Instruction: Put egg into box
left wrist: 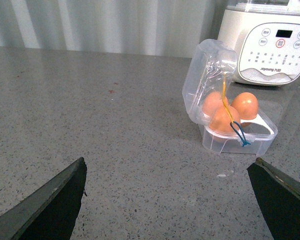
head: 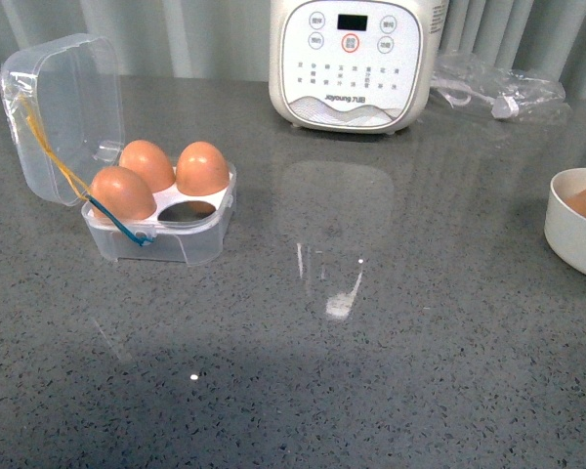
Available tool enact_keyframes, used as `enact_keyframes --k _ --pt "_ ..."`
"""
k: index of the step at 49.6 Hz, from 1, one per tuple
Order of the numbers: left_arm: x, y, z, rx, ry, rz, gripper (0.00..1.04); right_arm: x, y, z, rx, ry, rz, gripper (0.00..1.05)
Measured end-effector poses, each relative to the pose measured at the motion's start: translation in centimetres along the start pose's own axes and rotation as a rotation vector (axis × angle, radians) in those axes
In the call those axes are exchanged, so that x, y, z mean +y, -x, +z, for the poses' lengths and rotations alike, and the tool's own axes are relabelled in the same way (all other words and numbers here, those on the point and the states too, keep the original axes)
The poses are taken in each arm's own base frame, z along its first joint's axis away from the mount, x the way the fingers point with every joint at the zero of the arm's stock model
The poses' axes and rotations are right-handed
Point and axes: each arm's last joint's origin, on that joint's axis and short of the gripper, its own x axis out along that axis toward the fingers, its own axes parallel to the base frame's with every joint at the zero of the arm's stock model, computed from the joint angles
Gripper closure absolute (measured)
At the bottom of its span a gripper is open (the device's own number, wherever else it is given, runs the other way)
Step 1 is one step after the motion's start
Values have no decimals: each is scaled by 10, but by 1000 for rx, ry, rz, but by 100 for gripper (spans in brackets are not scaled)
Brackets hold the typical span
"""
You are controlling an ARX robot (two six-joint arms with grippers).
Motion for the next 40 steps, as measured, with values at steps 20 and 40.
enact_keyframes --k 20,40 --pt "0 0 0 0 0 0 7 4 -17 0 0 -23 29 7" --pt "0 0 0 0 0 0 7 9 -27 4 9 -21 42 46"
